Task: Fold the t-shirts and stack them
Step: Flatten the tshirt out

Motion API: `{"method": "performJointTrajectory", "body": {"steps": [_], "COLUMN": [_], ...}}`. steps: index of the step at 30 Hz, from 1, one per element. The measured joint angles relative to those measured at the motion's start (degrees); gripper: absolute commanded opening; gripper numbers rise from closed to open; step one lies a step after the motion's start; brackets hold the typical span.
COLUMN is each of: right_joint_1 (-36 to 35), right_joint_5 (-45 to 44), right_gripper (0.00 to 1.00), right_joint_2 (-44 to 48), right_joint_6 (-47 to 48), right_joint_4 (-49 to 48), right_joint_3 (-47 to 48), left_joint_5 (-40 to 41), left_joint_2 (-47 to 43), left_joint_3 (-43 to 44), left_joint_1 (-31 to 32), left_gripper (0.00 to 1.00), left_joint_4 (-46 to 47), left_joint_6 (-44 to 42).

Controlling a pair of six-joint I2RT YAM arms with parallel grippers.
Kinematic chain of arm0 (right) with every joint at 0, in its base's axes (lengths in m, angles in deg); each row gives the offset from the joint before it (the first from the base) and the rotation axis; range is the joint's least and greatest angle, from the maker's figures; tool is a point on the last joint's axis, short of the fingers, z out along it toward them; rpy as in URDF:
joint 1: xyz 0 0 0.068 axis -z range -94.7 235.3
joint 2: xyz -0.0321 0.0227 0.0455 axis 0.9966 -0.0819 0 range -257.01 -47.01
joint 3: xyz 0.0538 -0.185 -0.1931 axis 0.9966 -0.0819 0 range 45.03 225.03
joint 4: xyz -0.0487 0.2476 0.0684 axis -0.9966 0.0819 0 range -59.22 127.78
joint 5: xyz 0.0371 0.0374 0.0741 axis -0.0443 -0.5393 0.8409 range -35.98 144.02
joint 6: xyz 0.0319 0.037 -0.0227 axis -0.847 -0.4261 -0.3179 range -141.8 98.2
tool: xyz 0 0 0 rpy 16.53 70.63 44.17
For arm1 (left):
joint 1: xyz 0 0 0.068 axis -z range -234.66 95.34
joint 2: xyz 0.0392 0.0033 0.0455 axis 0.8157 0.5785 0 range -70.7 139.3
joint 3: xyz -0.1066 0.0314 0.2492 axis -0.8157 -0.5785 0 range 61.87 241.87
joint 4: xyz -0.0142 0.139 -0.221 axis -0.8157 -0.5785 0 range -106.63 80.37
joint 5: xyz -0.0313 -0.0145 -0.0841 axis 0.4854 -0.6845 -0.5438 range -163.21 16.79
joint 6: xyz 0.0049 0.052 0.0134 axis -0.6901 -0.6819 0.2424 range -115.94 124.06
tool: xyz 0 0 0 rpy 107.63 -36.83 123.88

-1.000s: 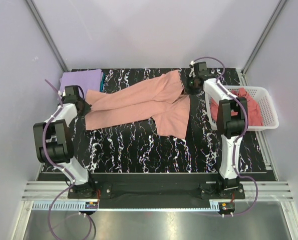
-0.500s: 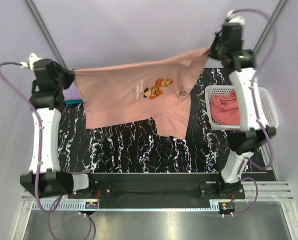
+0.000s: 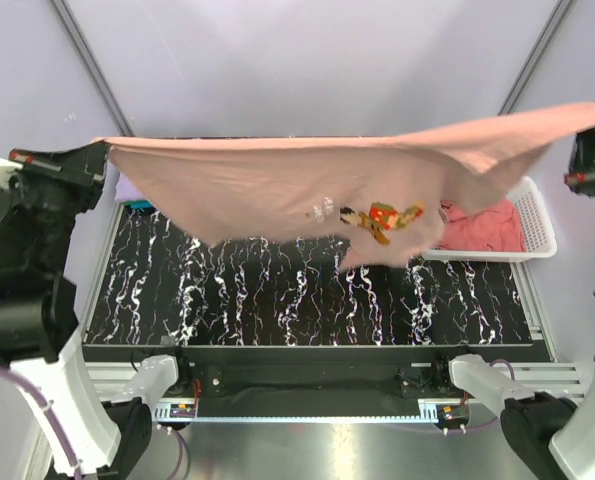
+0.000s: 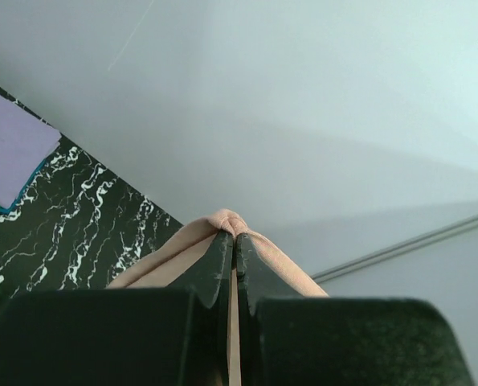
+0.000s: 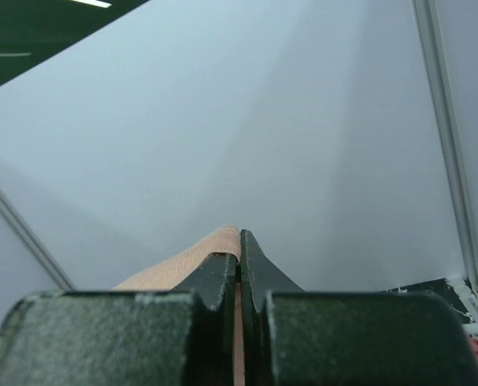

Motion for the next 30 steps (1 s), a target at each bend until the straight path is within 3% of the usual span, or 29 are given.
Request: {"method": "performJointTrajectory", "body": {"steps": [6,15,20,26,30], "right_joint_1": [0.0,0.1,0.0,0.1,0.0], "right_joint_5": [4.9,7.3,9.4,12.4,12.8], "right_gripper": [0.00,0.00,0.00,0.00,0.00], "right_joint_2": [4.6,2.4,-6.4,-24.3,-26.0], "right_joint_6": [-0.3,1.7,4.6,6.0,4.9], "right_joint_4": [0.5,1.6,-0.1,-0.3,0.1], "right_joint_3": [-1.1,0.9,1.6,14.6,16.4], "left_joint_5": [-0.3,-1.8,0.8,1.3,0.5], "left_joint_2": [-1.9,0.4,7.4,13.1,14.1], "left_joint_3": [9.1,9.2,8.2,8.3,12.9], "left_joint_1": [0.0,0.0,0.0,0.0,0.0], "left_gripper": [0.00,0.00,0.00,0.00,0.00], "left_joint_4": [-8.0,-13.4,-12.9,-7.1,-6.8], "left_joint_6": [0.2,-0.1,-2.8,-3.0,-2.1]}}
